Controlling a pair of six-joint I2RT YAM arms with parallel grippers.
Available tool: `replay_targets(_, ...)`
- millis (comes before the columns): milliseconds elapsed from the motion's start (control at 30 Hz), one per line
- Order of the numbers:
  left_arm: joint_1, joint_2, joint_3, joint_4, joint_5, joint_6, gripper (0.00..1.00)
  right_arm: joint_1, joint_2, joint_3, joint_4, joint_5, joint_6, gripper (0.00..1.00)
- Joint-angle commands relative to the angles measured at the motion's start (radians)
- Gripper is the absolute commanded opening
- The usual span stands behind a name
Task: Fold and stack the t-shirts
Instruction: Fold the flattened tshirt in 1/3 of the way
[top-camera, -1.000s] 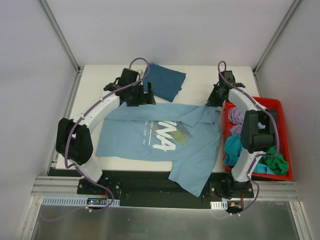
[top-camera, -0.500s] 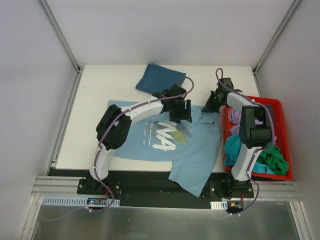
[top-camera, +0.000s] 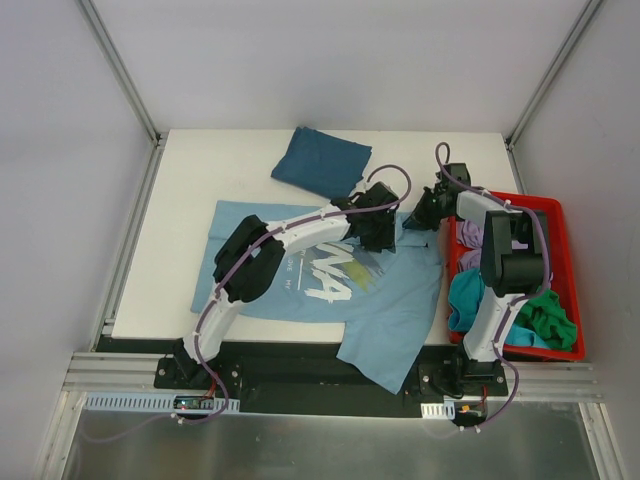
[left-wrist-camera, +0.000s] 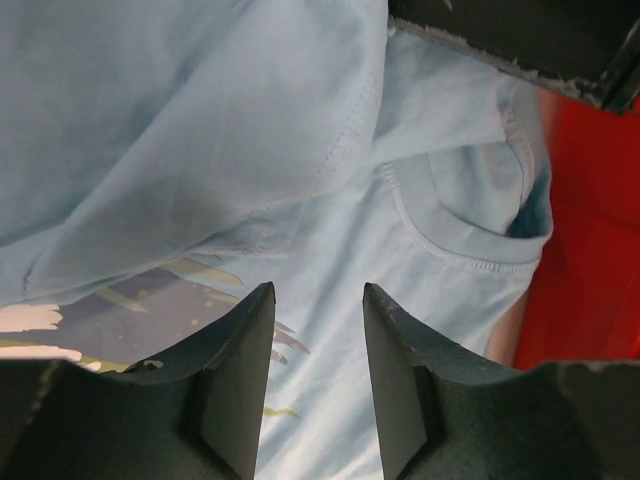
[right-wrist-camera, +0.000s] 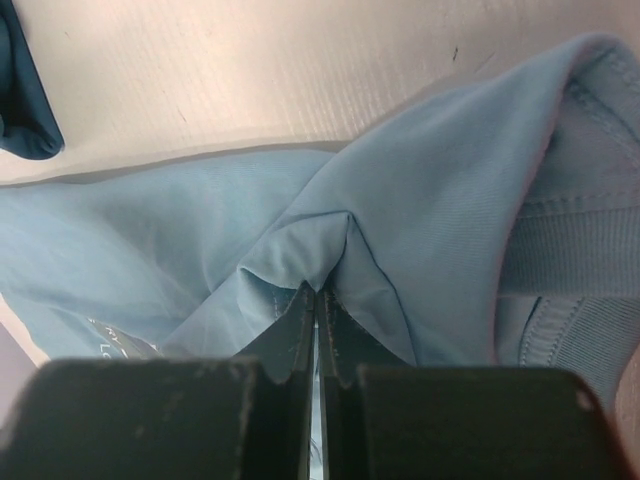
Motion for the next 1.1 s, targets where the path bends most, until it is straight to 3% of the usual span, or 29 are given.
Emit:
replay_targets(0,-0.014,0.040,0.079,-0.035,-0.129,0.006,0.38,-0.011,-0.036,-0.012,0.029,-0.040,0.010,0.01)
replay_targets(367,-0.057,0.127,0.196,-0.121,-0.238,0.049,0.31,-0.026,-0.042,-0.026,0.037,-0.048,0.006,0.00)
replay_targets(867,-0.085,0.069,0.149,-0.157,-0.275,0.120,0.40,-0.029,-0.038,-0.026,0.037,-0.040,0.005,0.00)
replay_targets(1067,-0.092,0.077,0.152,-0.161,-0.275,0.131,0.32,-0.029,-0.036,-0.026,0.037,-0.036,0.007,0.00)
